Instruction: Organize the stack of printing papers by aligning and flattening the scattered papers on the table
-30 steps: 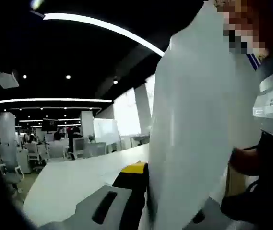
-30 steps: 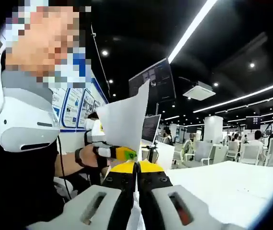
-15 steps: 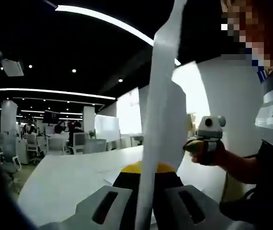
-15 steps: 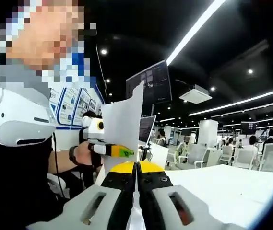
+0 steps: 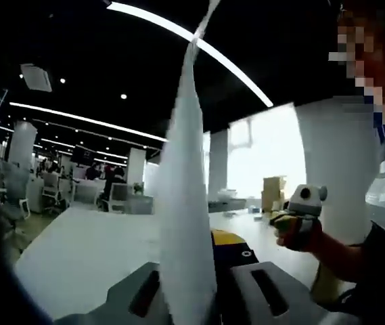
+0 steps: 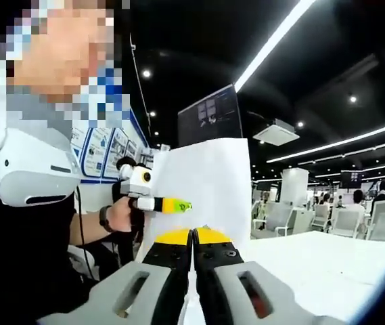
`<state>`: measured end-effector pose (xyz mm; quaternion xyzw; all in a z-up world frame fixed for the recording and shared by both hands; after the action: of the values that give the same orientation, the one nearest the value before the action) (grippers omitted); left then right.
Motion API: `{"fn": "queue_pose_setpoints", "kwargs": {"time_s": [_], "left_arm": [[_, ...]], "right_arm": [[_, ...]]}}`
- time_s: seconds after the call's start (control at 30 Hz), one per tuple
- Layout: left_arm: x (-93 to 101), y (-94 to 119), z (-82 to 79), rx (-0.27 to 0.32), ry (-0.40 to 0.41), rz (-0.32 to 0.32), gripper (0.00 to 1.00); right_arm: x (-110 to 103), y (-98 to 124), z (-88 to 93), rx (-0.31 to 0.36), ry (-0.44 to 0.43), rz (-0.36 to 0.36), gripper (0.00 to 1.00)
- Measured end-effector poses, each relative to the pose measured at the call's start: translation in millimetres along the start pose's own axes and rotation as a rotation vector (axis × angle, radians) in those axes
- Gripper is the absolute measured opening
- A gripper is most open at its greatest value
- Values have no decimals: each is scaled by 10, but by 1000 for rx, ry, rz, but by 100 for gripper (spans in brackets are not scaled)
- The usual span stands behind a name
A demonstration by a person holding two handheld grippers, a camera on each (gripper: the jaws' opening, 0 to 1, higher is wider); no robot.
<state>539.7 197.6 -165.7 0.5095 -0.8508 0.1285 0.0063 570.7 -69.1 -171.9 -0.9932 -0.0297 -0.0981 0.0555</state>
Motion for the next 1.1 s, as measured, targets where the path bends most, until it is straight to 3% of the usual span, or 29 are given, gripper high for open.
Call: {"fn": "queue_pose_setpoints", "kwargs": {"time_s": [0.13,0.23,0.37,0.57,0.67,0.9,1.1], "left_arm": [[-128,32,-34,42,109,-40,5],[-187,34,0,25,189,-27,5],[-246,53,34,38,205,-50,5],[-374,63,60,65,345,-67,5],[-420,63,97,73,378,-85,5],[-556,45,274,58,502,-103,5],[-611,33,372,59,529,-124,5]], "right_arm": [[2,12,-7,5,-5,1,0],[8,25,-13,6,-3,2,0],[19,45,-16,6,-5,5,0],[20,45,-29,18,-13,5,0],[20,44,-25,15,-14,4,0],[31,58,7,7,-20,12,0],[37,66,33,6,-27,15,0]]}}
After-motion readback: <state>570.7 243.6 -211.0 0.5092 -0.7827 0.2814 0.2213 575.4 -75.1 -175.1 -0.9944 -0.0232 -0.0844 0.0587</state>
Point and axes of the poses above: the point that each gripper's makers call its tool centre point, and the gripper's own axes: y roughly backward along the fingers, x roughly to its right, z roughly out of its underside, the point moved 9 cm from there along y, roughly backward along the fingers, and after that the axes turned 13 degrees about -z, right-handed, at the moved point
